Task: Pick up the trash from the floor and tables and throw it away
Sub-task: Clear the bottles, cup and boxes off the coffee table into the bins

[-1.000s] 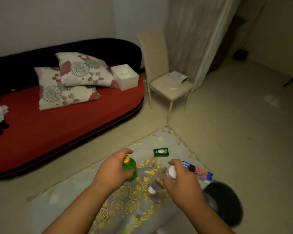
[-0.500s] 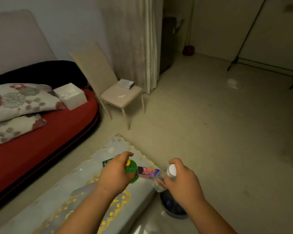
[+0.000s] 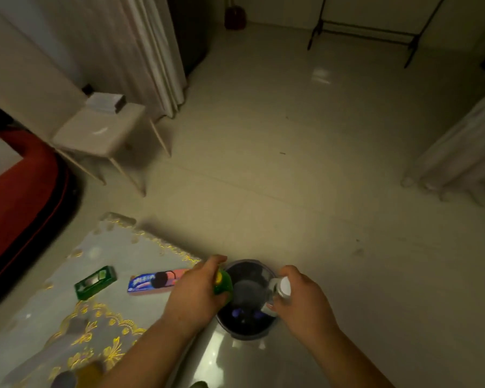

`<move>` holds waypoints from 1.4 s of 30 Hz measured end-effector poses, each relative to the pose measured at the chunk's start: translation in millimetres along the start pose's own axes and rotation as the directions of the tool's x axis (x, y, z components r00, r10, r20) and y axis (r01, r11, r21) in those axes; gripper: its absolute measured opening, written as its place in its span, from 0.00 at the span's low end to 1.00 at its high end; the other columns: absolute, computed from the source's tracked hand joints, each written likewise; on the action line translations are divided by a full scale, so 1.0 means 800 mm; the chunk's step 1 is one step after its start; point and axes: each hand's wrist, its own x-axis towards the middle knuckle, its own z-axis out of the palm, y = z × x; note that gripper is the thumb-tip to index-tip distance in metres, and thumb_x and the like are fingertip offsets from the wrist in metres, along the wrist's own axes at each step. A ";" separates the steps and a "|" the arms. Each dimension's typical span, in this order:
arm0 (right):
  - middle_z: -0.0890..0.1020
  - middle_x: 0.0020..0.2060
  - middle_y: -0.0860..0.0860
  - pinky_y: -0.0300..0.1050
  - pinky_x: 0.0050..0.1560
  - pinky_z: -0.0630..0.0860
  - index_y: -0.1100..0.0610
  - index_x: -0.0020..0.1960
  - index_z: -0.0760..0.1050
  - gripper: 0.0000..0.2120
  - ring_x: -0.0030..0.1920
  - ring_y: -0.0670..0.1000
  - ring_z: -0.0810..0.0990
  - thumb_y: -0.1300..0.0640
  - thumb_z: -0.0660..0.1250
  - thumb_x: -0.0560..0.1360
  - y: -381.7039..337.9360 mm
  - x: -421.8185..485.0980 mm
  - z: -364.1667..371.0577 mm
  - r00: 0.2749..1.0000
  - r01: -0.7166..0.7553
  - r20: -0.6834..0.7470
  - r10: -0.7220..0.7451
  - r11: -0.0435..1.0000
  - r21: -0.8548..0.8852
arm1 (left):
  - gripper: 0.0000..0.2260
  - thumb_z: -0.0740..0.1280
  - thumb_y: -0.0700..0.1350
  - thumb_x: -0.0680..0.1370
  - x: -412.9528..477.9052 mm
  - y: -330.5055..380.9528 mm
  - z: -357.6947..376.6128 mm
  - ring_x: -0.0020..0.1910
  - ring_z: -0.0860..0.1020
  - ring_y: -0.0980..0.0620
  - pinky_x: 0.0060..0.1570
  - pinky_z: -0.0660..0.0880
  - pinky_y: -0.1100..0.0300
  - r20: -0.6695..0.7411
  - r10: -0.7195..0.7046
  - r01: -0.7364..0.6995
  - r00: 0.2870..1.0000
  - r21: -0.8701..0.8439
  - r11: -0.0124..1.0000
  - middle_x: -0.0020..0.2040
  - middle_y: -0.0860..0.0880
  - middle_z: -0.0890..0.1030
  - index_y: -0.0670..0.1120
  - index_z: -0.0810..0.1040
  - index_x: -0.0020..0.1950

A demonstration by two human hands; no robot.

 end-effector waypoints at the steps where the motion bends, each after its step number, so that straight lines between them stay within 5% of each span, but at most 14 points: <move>1: 0.80 0.51 0.46 0.44 0.49 0.78 0.41 0.58 0.68 0.21 0.50 0.50 0.79 0.50 0.74 0.70 0.019 0.012 0.015 1.000 -0.028 -0.006 0.028 0.999 0.017 | 0.31 0.76 0.52 0.66 0.016 -0.009 0.023 0.54 0.80 0.48 0.51 0.76 0.57 0.019 0.006 -0.007 1.000 0.006 1.000 0.58 0.52 0.79 0.59 0.69 0.68; 12: 0.80 0.53 0.46 0.48 0.53 0.80 0.41 0.58 0.68 0.19 0.53 0.50 0.79 0.48 0.72 0.72 0.169 0.133 0.204 0.993 -0.122 0.003 0.122 0.992 0.041 | 0.31 0.74 0.50 0.70 0.146 -0.130 0.251 0.58 0.79 0.45 0.58 0.76 0.54 0.176 -0.005 -0.015 0.984 0.109 0.994 0.65 0.49 0.78 0.58 0.68 0.71; 22: 0.80 0.55 0.48 0.50 0.54 0.79 0.44 0.60 0.71 0.18 0.55 0.52 0.79 0.49 0.71 0.72 0.249 0.172 0.291 0.985 -0.164 0.039 0.166 0.986 -0.041 | 0.31 0.73 0.50 0.69 0.181 -0.200 0.366 0.58 0.78 0.44 0.58 0.75 0.50 0.238 -0.031 -0.010 0.971 0.169 0.986 0.63 0.50 0.75 0.58 0.67 0.71; 33: 0.79 0.58 0.50 0.50 0.55 0.78 0.47 0.64 0.69 0.21 0.56 0.55 0.78 0.49 0.69 0.73 0.270 0.163 0.301 0.984 -0.142 0.094 0.150 0.986 -0.090 | 0.29 0.73 0.52 0.72 0.171 -0.212 0.388 0.59 0.77 0.43 0.60 0.75 0.49 0.252 -0.107 0.074 0.962 0.138 0.988 0.64 0.50 0.74 0.59 0.66 0.71; 42: 0.79 0.57 0.49 0.49 0.52 0.76 0.46 0.61 0.70 0.20 0.56 0.54 0.77 0.47 0.70 0.71 0.225 0.106 0.213 0.990 -0.123 0.060 0.128 0.990 -0.073 | 0.34 0.71 0.53 0.70 0.121 -0.163 0.303 0.64 0.75 0.45 0.61 0.74 0.52 0.237 -0.150 0.107 0.960 0.186 0.977 0.69 0.50 0.74 0.57 0.64 0.75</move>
